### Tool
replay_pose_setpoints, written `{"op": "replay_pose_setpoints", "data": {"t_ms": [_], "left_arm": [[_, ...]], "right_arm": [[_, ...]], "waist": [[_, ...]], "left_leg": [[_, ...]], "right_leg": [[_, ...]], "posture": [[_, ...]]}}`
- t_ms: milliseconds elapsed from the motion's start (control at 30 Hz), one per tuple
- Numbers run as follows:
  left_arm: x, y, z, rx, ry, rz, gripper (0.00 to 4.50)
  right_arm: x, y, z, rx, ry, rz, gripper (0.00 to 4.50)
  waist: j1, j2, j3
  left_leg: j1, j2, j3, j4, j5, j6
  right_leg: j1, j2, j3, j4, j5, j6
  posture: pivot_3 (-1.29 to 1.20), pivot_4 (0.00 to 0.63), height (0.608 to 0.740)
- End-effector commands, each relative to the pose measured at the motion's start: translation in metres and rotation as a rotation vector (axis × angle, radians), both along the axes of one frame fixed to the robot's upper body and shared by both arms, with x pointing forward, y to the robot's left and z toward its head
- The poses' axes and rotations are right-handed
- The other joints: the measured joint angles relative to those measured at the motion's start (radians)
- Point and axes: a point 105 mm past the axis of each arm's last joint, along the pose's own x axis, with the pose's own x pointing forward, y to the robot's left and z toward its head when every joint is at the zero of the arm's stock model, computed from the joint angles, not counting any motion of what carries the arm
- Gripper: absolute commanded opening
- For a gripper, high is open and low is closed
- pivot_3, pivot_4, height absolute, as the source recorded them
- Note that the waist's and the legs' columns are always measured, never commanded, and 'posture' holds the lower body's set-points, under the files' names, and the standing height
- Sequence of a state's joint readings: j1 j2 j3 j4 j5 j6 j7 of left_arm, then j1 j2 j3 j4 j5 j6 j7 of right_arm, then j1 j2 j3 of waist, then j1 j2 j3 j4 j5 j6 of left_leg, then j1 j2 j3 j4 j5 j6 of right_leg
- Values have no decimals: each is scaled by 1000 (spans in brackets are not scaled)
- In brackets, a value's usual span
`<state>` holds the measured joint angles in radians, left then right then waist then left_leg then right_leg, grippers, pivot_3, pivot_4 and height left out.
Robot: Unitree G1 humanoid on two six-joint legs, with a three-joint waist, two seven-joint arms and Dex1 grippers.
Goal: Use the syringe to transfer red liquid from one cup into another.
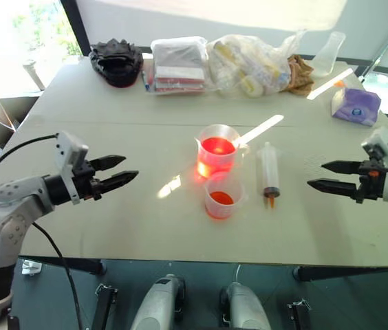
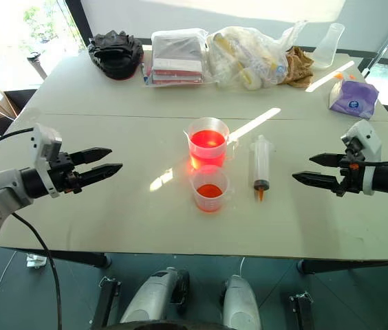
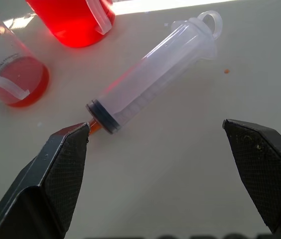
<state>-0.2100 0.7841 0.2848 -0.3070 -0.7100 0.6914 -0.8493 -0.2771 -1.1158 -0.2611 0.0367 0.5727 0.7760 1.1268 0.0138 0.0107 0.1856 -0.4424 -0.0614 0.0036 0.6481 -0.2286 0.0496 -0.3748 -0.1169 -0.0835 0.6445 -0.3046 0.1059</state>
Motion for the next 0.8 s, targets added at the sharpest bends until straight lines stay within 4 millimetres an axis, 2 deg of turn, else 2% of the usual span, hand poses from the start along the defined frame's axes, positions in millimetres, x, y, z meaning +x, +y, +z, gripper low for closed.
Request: {"op": "replay_pose_setpoints", "data": {"t_ms": [33, 500, 667, 733, 800], "left_arm": [[-1, -4, 11, 0, -49, -19, 3080], [7, -1, 15, 31, -74, -16, 3080], [10, 2, 12, 47, -69, -21, 3080], [10, 2, 11, 61, -70, -33, 3080], [15, 1, 19, 74, -85, -73, 3080]], "right_arm": [[-1, 2, 13, -1, -65, 9, 4474], [4, 1, 12, 4, -85, -35, 4474], [8, -2, 14, 19, -6, -93, 4474], [10, -3, 17, 31, 20, -112, 4474], [17, 5, 29, 58, 31, -113, 4474]], "waist": [[0, 0, 0], [0, 0, 0], [0, 0, 0], [-1, 0, 0], [-1, 0, 0]], "left_leg": [[0, 0, 0, 0, 0, 0], [0, 0, 0, 1, 3, -4], [0, 0, 0, 1, 3, -4], [0, 0, 0, 1, 3, -5], [0, 0, 0, 1, 3, -5]], "right_leg": [[0, 0, 0, 0, 0, 0], [0, 0, 0, 1, 0, 0], [0, 0, 0, 1, 0, 0], [0, 0, 0, 1, 0, 0], [0, 0, 0, 1, 0, 0]], "posture": [[0, 150, 740], [0, 150, 740], [0, 150, 740], [0, 150, 740], [0, 150, 740]]}}
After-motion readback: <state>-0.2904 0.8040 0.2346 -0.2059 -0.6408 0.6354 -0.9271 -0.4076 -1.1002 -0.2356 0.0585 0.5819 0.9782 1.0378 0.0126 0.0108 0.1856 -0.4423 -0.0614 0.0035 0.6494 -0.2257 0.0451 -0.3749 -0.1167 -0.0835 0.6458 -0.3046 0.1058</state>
